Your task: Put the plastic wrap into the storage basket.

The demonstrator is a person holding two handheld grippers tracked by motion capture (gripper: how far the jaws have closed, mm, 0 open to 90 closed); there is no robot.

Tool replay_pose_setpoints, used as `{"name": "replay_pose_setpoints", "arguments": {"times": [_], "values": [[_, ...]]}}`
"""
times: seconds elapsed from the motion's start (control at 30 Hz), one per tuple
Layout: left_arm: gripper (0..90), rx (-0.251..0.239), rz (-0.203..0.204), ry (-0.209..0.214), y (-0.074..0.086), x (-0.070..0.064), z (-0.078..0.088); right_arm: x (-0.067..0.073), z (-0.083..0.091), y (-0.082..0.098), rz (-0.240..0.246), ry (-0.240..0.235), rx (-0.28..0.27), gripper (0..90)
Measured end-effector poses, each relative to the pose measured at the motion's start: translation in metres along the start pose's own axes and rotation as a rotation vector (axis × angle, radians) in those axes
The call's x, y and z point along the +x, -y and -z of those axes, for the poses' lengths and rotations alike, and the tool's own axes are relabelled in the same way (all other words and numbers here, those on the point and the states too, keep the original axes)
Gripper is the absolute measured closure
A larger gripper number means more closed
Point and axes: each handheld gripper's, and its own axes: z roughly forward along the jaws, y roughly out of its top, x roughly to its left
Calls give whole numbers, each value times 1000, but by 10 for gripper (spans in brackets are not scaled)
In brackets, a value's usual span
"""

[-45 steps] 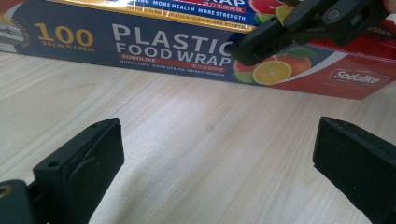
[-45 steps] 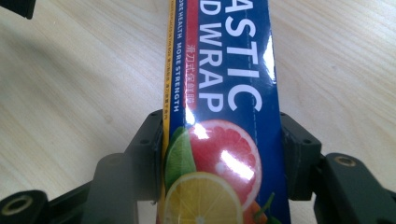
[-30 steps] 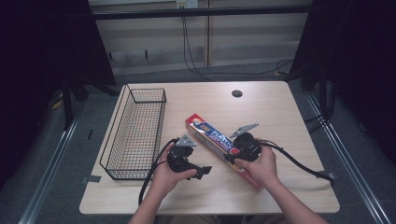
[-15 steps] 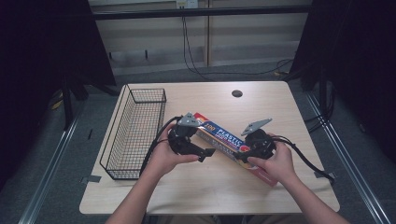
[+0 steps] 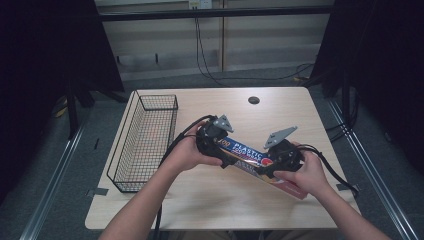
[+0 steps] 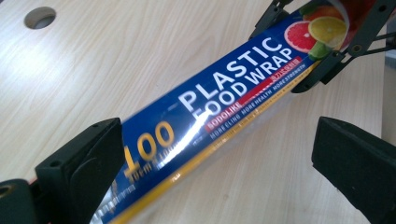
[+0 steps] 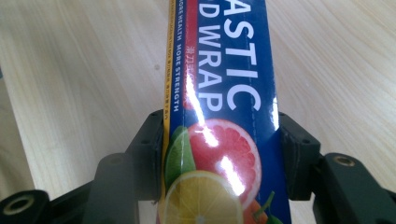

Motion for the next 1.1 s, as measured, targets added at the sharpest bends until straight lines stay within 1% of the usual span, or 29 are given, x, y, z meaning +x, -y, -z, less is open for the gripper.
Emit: {"name": "replay_pose_setpoints", "arguments": {"times": [0.07,0.1,0.13,0.17,0.27,0.37,0.4,0.47,0.5,0.53,0.57,0.67,0.7,0.73,0.8,0.83,0.87,0.9,0.93,1.0,1.03,1.07,1.1], "values": [[26,15,-32,14,-5,1,-3,0,1,0,17,-14,-5,451],[26,21,-50,13,-7,2,-4,0,2,1,24,-16,-4,452],[26,25,-57,16,-8,2,-5,-1,2,1,36,-18,-2,451],[26,34,-65,26,-9,3,-7,0,3,1,33,-20,-4,451],[33,49,-82,36,-12,5,-10,-2,4,1,57,-24,2,451],[42,72,-83,45,-15,6,-16,-3,5,1,83,-31,5,451],[42,64,-88,54,-15,5,-19,-3,5,1,86,-34,9,451],[44,76,-98,75,-17,4,-22,-2,5,0,106,-41,13,451],[45,78,-105,81,-18,3,-24,-2,5,0,108,-47,16,451],[45,84,-127,90,-19,2,-26,-1,5,-1,117,-49,14,451],[49,86,-131,98,-20,2,-27,-1,5,-2,130,-51,19,451],[53,100,-169,141,-21,-1,-32,1,6,-4,147,-55,16,451],[58,112,-183,150,-22,-1,-33,1,6,-5,155,-59,14,451],[63,118,-199,148,-22,-1,-34,2,7,-6,155,-67,14,451],[85,124,-205,169,-21,-1,-36,2,8,-7,164,-73,5,451],[99,145,-225,164,-21,-1,-38,3,10,-9,165,-80,2,451],[111,145,-225,164,-21,-1,-38,3,10,-9,165,-80,2,451],[111,154,-230,170,-21,-2,-39,3,10,-9,175,-80,-6,451],[130,156,-235,176,-21,-3,-40,3,11,-10,178,-84,0,451],[146,178,-240,182,-21,-4,-42,3,12,-11,187,-84,1,451],[156,195,-240,188,-22,-5,-42,4,12,-12,194,-73,14,451],[168,211,-251,187,-23,-5,-42,4,12,-12,193,-85,13,451],[182,215,-257,192,-23,-4,-41,4,11,-12,208,-84,14,450]]}}
